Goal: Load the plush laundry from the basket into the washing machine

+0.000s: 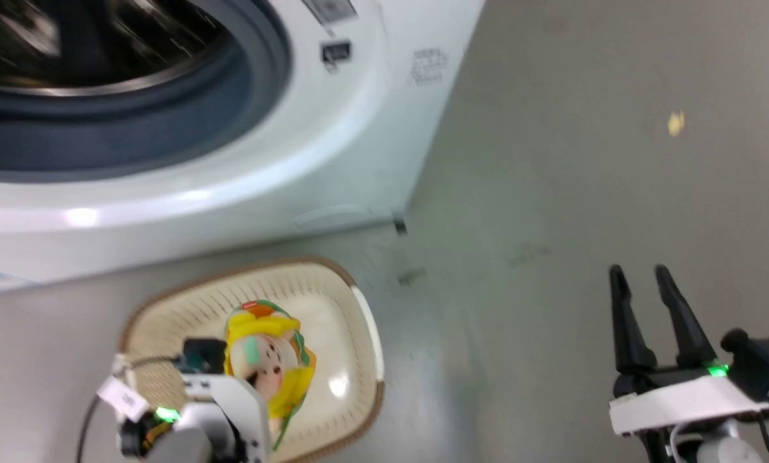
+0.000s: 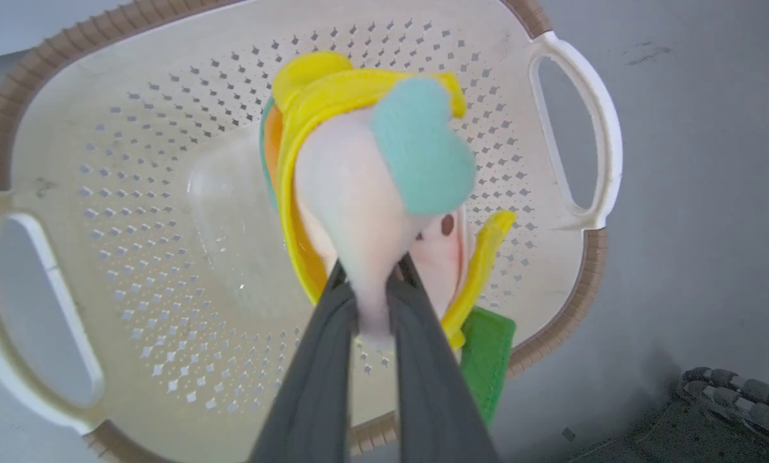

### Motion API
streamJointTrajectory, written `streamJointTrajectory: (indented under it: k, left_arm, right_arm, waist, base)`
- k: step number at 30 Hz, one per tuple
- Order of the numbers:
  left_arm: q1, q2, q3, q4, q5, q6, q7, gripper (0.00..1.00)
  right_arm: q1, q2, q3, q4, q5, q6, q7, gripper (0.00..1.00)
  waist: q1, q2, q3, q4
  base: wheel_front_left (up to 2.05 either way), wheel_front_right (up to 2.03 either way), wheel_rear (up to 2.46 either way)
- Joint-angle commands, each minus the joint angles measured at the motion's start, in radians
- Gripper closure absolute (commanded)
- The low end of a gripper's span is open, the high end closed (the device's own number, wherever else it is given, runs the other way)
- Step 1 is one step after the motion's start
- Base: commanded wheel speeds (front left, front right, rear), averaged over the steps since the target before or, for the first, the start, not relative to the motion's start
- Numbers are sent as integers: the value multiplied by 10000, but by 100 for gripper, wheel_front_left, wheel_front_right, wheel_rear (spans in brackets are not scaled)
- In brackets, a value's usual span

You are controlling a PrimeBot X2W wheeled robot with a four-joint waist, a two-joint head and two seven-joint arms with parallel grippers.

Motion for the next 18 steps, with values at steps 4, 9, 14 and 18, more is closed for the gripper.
streamJointTrajectory:
  k: [4,9,14,18]
  left_arm:
    - [697,-120,-740,-369,-705,-104,-745,100]
    - [1580,44,-1126,-1391,-1407,-128,-1655,100]
    - [2474,198,-631,-3256,-1560,-95,-1862,100]
    - [3479,126,305,-5711,-1118,197,-1869,100]
  right_arm:
    - [468,-1,-224,138,-165,-7,-171,0]
    - [1053,-1,-319,122,-409,-7,-212,0]
    - [1612,-1,-418,-27,-614,-7,-212,0]
    - [1887,-1,-379,-196,-798,-7,-212,0]
  waist:
    - [1,0,-1918,1066]
    - [1,0,-2868,1525]
    - [1,0,-3459,1875]
    - [1,0,-3637,2040]
  base:
    - [0,0,0]
    - [0,0,0]
    - [0,0,0]
    - [0,0,0]
